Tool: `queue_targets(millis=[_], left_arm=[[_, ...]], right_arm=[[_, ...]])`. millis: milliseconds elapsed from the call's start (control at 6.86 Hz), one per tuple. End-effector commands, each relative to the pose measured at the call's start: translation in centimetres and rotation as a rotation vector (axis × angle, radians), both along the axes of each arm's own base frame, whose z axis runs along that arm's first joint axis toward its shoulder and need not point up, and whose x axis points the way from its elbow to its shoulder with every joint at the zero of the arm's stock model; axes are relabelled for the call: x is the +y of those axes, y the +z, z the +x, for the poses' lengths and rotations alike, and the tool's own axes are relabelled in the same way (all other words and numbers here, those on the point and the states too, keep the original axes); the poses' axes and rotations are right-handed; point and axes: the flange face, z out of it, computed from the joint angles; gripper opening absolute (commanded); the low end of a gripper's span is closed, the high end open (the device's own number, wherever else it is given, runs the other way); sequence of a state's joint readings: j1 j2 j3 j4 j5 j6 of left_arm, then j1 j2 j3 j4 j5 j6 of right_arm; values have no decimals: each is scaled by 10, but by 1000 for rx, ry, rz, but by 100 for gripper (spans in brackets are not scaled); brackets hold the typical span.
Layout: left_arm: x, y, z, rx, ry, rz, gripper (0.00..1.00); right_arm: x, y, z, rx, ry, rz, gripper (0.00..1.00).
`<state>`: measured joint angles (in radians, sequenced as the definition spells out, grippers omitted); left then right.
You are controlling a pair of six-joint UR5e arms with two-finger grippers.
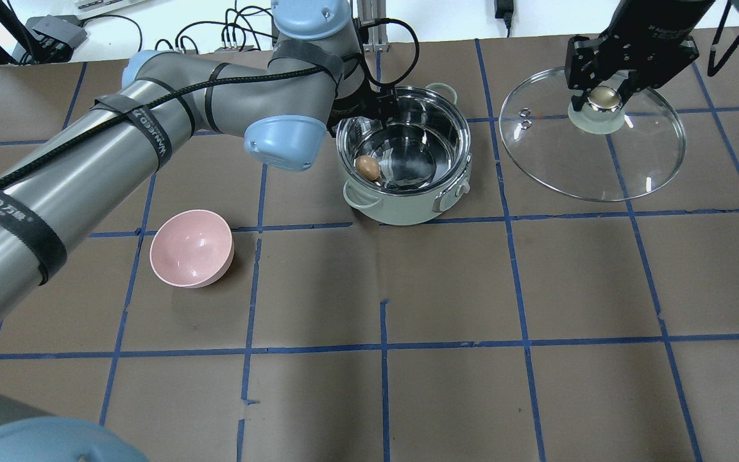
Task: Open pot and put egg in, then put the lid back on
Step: 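Lower the egg into the pot and open the left gripper, then withdraw the left gripper while the right gripper carries the lid back over the pot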
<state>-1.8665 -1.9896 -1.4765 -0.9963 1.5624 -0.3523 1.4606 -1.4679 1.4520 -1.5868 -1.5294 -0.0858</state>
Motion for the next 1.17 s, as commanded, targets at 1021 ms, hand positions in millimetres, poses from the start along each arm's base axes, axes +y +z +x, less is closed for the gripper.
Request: queue_targets(millis=[1021], left_arm=[[118,168,210,-111,-45,233,100]], right_arm=[[-73,-98,222,-77,-63,-137,33]])
